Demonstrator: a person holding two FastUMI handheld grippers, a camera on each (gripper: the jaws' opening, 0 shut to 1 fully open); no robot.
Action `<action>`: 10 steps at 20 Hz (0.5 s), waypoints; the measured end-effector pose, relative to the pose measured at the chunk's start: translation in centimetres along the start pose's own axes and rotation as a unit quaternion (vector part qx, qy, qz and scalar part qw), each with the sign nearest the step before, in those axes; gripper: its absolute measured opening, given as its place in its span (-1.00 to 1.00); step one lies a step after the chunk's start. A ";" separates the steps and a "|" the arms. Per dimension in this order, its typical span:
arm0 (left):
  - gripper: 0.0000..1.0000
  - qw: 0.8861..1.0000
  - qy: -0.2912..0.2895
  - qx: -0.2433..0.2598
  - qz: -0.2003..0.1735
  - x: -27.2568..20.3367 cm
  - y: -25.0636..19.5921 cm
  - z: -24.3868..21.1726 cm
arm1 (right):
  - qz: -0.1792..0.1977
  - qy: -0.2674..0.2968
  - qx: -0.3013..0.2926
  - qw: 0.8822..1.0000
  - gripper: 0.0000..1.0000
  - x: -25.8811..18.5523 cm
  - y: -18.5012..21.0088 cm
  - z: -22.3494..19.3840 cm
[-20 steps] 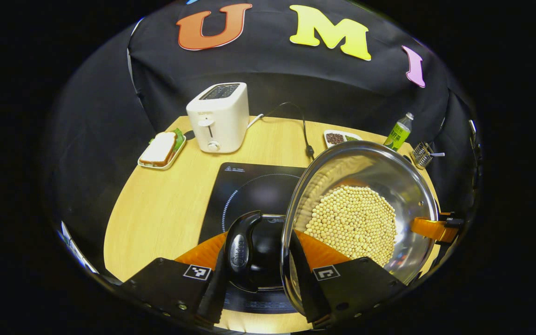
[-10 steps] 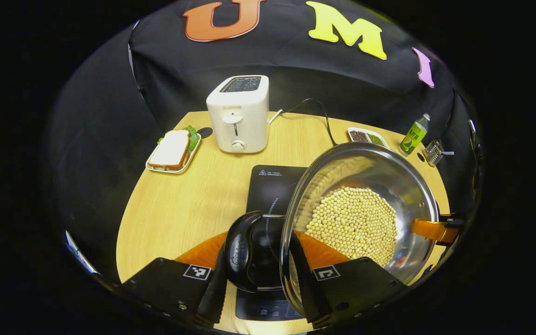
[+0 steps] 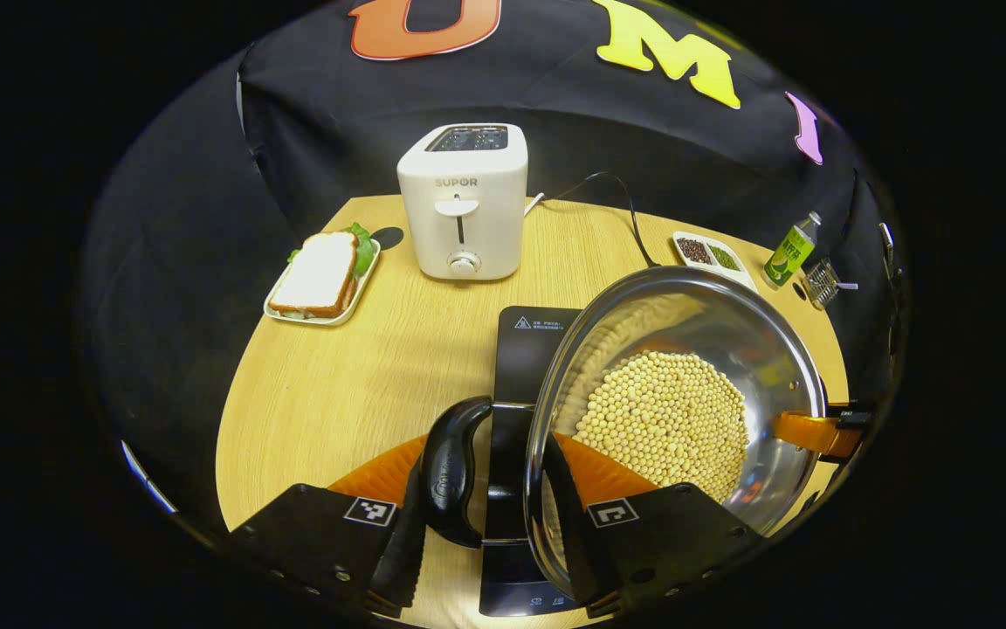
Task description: First push the handle of the pot to place it horizontally, then grasp the pot with both hands and set it on the induction cooktop.
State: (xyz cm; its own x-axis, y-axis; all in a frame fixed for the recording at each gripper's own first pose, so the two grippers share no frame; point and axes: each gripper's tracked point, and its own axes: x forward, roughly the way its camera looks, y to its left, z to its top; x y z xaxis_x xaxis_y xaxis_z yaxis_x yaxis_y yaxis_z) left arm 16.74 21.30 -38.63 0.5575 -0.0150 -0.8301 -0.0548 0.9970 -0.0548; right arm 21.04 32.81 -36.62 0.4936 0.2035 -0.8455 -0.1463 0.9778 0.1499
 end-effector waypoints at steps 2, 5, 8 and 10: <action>0.29 1.000 0.006 0.000 -0.008 0.2 0.2 -0.7 | -0.008 -0.001 -0.016 1.000 0.17 -0.1 -0.2 0.1; 0.30 1.000 -0.001 -0.001 -0.011 0.1 0.2 -0.5 | -0.007 -0.003 -0.012 1.000 0.18 0.1 -0.2 -0.1; 0.30 1.000 -0.005 0.002 -0.018 0.3 0.0 -0.5 | -0.013 -0.016 -0.018 1.000 0.19 0.1 -0.3 0.0; 0.29 1.000 -0.010 0.009 -0.021 0.6 0.1 -0.3 | -0.014 -0.016 -0.014 1.000 0.19 0.0 -0.3 -0.2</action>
State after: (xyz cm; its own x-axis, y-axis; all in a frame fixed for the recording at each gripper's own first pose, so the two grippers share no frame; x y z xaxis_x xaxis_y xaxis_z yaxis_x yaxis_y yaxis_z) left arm 16.78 21.32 -39.28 0.5754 -0.0562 -0.8159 -0.0164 0.9966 -0.0802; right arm 20.88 32.54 -36.75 0.5246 0.1783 -0.8324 -0.1558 0.9814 0.1120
